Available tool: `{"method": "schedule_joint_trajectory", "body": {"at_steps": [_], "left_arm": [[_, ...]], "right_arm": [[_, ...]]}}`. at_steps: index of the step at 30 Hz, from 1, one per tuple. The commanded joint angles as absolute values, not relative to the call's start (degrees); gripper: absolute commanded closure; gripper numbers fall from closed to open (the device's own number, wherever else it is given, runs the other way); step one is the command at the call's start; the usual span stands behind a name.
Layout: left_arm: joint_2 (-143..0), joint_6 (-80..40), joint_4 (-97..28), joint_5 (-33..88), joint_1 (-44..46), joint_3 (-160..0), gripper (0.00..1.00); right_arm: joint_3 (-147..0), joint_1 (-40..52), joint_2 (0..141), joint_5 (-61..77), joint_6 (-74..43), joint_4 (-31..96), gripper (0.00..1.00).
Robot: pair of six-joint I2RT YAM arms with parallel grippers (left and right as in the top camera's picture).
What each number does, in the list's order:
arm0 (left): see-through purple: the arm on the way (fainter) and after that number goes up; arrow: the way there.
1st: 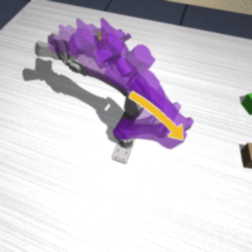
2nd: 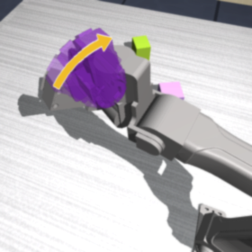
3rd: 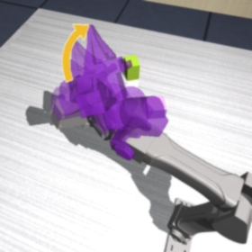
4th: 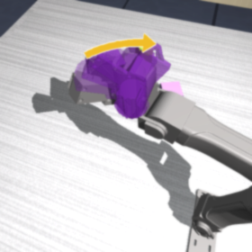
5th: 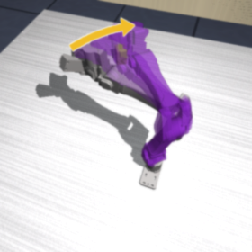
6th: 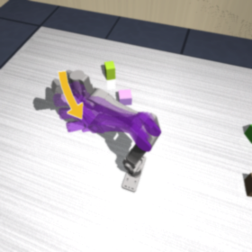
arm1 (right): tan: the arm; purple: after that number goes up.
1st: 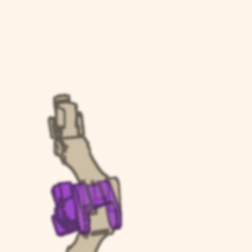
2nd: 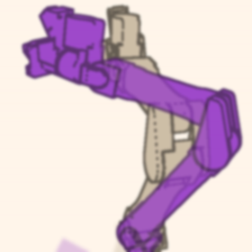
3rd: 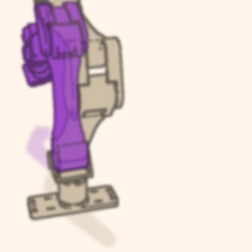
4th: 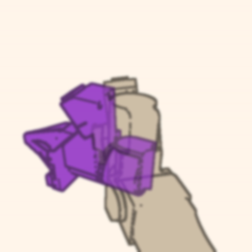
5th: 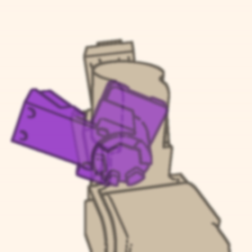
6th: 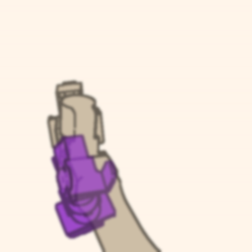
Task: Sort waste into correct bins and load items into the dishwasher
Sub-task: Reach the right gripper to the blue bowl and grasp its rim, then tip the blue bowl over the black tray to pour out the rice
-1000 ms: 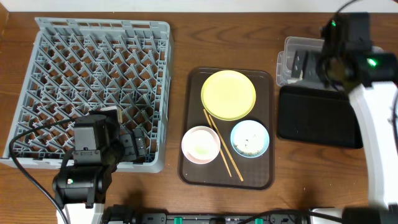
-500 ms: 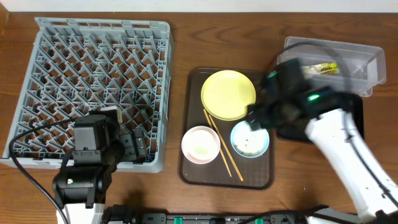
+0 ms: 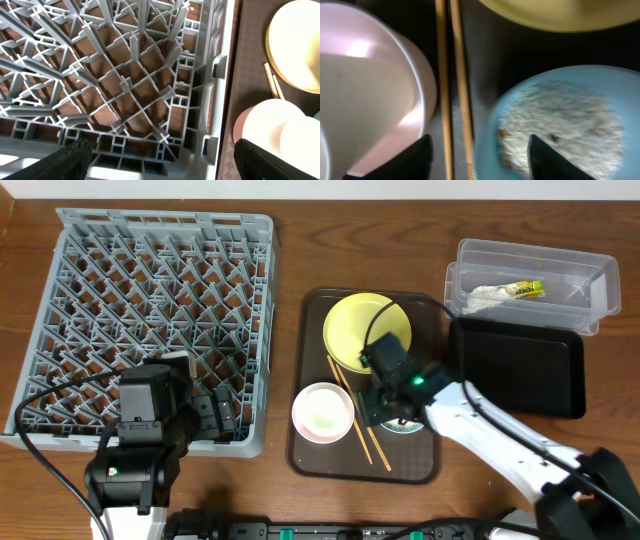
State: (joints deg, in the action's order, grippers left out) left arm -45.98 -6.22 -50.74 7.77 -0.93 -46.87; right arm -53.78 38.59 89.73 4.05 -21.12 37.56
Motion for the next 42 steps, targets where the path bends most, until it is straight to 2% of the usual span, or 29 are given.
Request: {"method": "schedule_joint_trajectory", "body": {"at_steps": [1, 3, 9, 12, 14, 16, 22, 27, 32, 42], "left_arm": [[-45.98, -6.74, -50.78, 8.29, -0.99, -47.86, 0.08], [-45.98, -6.74, -50.78, 8.29, -0.99, -47.86, 0.07], [-45.98, -6.74, -51.05, 8.29, -0.99, -47.86, 0.08], [-45.98, -6.74, -51.05, 8.29, -0.99, -47.86, 0.08], [-45.98, -6.74, -51.05, 8.29, -0.99, -47.86, 0.08], [-45.98, -6.74, -51.05, 8.29, -0.99, -47.86, 0.08], [-45.98, -6.74, -51.16, 8.29, -0.99, -47.86, 0.08], [-45.98, -6.74, -51.18, 8.29, -0.99, -47.86, 0.08], [-45.98, -6.74, -51.16, 8.29, -0.99, -47.86, 0.08], [-45.98, -6.74, -51.18, 8.29, -0.99, -47.86, 0.08]], "right_arm": [[-53.39, 41.12, 92.01, 2.5, -23.0, 35.99, 0.52], [-53.39, 41.89, 93.23, 0.32, -25.34, 35.99, 0.54], [-53.39, 42.83, 96.86, -0.67, -28.38, 34.94, 0.7], [-53.39, 42.83, 97.41, -1.69, -28.93, 34.74, 0.83], [-53.45, 42.81, 97.14, -2.02, -28.91, 34.89, 0.87], [-53.87, 42.76, 96.77, -2.2, -28.88, 35.73, 0.99], [-59.07, 39.13, 92.68, -5.52, -28.62, 42.89, 0.99], [-62.54, 31.83, 86.54, -2.24, -25.39, 43.94, 0.99], [-62.89, 20.43, 82.81, 8.6, -22.28, 43.55, 0.99], [-62.33, -0.03, 85.78, 36.21, -12.47, 43.51, 0.99]]}}
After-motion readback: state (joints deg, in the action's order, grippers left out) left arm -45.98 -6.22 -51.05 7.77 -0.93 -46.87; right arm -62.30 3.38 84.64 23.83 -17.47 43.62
